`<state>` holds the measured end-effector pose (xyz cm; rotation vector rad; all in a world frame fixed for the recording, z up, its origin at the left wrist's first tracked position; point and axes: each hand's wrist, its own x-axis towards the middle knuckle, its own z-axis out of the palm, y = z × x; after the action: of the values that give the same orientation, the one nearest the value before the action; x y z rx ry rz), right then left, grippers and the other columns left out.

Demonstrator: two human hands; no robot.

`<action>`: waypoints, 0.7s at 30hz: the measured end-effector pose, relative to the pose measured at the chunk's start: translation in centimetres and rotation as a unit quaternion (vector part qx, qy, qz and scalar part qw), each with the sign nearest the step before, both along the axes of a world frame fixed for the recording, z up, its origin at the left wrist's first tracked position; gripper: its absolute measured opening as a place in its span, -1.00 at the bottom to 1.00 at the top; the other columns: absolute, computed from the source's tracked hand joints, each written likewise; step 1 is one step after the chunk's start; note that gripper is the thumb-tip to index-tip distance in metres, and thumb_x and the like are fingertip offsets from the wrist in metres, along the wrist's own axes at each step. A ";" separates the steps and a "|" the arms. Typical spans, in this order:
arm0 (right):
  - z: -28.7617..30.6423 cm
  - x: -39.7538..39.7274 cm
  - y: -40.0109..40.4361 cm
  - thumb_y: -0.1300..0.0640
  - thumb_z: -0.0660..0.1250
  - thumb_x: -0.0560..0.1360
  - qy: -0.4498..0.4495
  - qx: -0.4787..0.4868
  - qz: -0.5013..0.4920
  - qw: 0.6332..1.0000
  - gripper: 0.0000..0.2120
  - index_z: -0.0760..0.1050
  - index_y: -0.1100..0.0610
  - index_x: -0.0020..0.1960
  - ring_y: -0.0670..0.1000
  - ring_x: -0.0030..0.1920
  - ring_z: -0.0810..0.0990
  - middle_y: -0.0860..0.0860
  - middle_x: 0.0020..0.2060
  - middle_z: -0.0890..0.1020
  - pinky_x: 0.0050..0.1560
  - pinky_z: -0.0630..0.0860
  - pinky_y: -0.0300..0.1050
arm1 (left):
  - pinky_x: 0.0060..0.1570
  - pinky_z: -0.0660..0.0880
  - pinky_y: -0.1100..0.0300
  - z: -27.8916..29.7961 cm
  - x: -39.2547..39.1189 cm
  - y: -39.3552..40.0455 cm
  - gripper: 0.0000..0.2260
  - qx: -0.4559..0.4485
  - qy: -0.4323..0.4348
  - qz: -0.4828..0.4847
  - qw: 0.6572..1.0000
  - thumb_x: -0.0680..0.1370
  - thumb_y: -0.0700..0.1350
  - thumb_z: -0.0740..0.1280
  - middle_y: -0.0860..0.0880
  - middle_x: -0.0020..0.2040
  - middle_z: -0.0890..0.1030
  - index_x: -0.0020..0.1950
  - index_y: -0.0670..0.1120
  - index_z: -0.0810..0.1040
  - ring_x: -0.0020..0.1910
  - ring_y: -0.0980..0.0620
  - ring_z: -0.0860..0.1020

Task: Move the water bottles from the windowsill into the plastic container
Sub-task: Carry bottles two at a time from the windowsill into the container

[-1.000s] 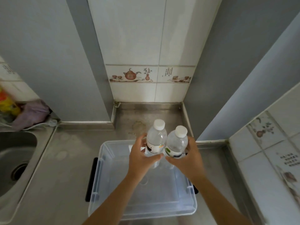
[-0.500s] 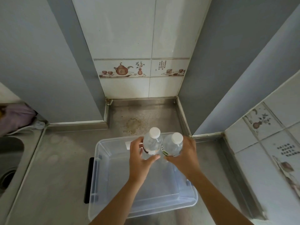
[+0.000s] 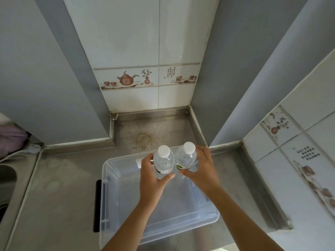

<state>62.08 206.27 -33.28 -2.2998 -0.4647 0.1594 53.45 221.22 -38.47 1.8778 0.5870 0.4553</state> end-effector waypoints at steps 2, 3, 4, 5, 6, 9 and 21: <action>0.1 -0.2 -0.2 0.01 0.60 0.21 -0.001 0.008 -0.005 1.000 -0.24 0.33 -0.05 0.33 -0.04 0.26 0.40 -0.12 0.25 0.38 0.22 0.45 -0.06 | 0.12 0.41 0.36 0.2 0.0 0.0 -0.22 0.007 0.001 -0.005 1.000 0.24 -0.09 0.66 0.07 0.24 0.45 0.33 0.07 0.31 0.22 0.06 0.47; 0.2 -0.3 -0.3 0.00 0.59 0.23 0.002 0.011 -0.007 1.000 -0.25 0.34 -0.05 0.33 -0.05 0.25 0.40 -0.11 0.26 0.40 0.20 0.45 -0.10 | 0.11 0.37 0.41 0.5 -0.1 0.0 -0.21 0.009 0.000 -0.005 1.000 0.24 -0.10 0.67 0.07 0.23 0.44 0.33 0.07 0.30 0.21 0.06 0.46; 0.4 -0.5 -0.6 0.00 0.58 0.25 0.007 0.013 -0.010 1.000 -0.27 0.33 -0.06 0.34 -0.08 0.23 0.40 -0.12 0.26 0.40 0.17 0.42 -0.21 | 0.10 0.34 0.44 0.9 -0.2 -0.1 -0.20 0.013 -0.002 -0.003 1.000 0.23 -0.12 0.67 0.06 0.23 0.43 0.33 0.04 0.30 0.21 0.06 0.45; 0.8 -0.8 -0.9 -0.01 0.56 0.28 0.010 0.012 -0.013 1.000 -0.28 0.32 -0.07 0.35 -0.12 0.21 0.38 -0.15 0.25 0.39 0.12 0.35 -0.37 | 0.11 0.32 0.45 1.2 -0.3 -0.2 -0.20 0.021 -0.007 0.003 1.000 0.23 -0.13 0.67 0.04 0.23 0.42 0.34 -0.01 0.31 0.21 0.04 0.44; 1.2 -1.1 -1.3 -0.02 0.54 0.31 0.008 0.007 -0.020 1.000 -0.31 0.32 -0.08 0.36 -0.16 0.18 0.37 -0.19 0.23 0.37 0.04 0.31 -0.46 | 0.14 0.32 0.43 1.7 -0.6 -0.2 -0.20 0.032 -0.016 0.014 0.999 0.23 -0.14 0.67 0.03 0.24 0.41 0.35 -0.06 0.33 0.21 0.02 0.44; 2.4 -2.6 -3.1 -0.03 0.46 0.40 -0.020 -0.012 -0.059 0.998 -0.43 0.33 -0.08 0.35 -0.13 0.15 0.41 -0.16 0.22 0.41 0.04 0.33 -0.39 | 0.22 0.37 0.28 3.4 -1.9 -0.9 -0.37 0.082 -0.088 0.049 0.992 0.39 -0.09 0.58 0.06 0.24 0.39 0.34 -0.13 0.35 0.20 0.00 0.45; 6.7 -12.9 -14.0 0.00 0.33 0.48 -0.168 -0.158 -0.181 0.956 -0.61 0.43 0.03 0.29 0.05 0.20 0.56 -0.02 0.24 0.56 0.11 0.51 -0.02 | 0.18 0.48 0.03 8.9 -4.2 -9.8 -0.66 0.402 -0.118 -0.250 0.873 0.60 0.05 0.18 -0.01 0.25 0.60 0.29 -0.05 0.55 0.23 -0.01 0.56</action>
<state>49.22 192.23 -26.55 -2.6955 -0.1830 -0.3709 49.25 211.45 -29.52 2.5943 -0.3348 0.6215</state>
